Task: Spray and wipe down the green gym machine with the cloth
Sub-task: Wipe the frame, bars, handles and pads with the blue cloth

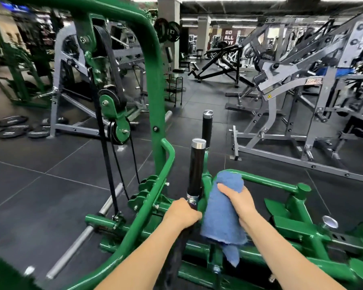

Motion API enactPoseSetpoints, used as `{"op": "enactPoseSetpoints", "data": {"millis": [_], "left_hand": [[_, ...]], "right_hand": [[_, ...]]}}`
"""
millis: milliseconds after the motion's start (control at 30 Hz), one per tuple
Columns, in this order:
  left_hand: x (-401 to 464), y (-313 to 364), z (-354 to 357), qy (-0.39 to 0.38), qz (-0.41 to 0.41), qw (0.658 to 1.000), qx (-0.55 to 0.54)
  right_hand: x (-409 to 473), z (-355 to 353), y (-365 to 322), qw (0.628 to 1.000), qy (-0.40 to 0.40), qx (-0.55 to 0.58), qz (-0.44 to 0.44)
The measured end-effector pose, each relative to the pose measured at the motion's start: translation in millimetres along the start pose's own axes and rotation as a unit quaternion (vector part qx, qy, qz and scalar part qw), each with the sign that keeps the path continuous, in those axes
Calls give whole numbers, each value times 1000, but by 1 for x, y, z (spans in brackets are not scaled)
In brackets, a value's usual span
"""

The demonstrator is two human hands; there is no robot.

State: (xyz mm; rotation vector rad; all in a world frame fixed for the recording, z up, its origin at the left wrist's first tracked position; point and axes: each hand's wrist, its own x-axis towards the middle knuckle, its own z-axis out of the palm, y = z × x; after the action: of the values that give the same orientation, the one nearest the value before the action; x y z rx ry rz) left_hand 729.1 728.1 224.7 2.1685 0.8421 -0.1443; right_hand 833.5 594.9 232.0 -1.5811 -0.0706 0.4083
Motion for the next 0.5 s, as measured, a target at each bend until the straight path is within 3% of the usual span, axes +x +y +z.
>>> {"op": "enactPoseSetpoints", "data": {"millis": [67,167,267,367,500], "left_hand": [[2,2,10,37,-23,998,43],[4,6,22,113,-35,988,95],[4,3,23,132,-20,986,104],[9,3,23,142,-19,984,103],[5,4,24,148,-46,979,129]], "right_hand": [[8,0,-11,997,-62,4,-38],[14,15,-7,966,-233,-109,-24],[24,21,10,944,-284,-166,0],[42,16,23,914,-349,-197,-58],[42,17,39,893,-364,-234,-127]]}}
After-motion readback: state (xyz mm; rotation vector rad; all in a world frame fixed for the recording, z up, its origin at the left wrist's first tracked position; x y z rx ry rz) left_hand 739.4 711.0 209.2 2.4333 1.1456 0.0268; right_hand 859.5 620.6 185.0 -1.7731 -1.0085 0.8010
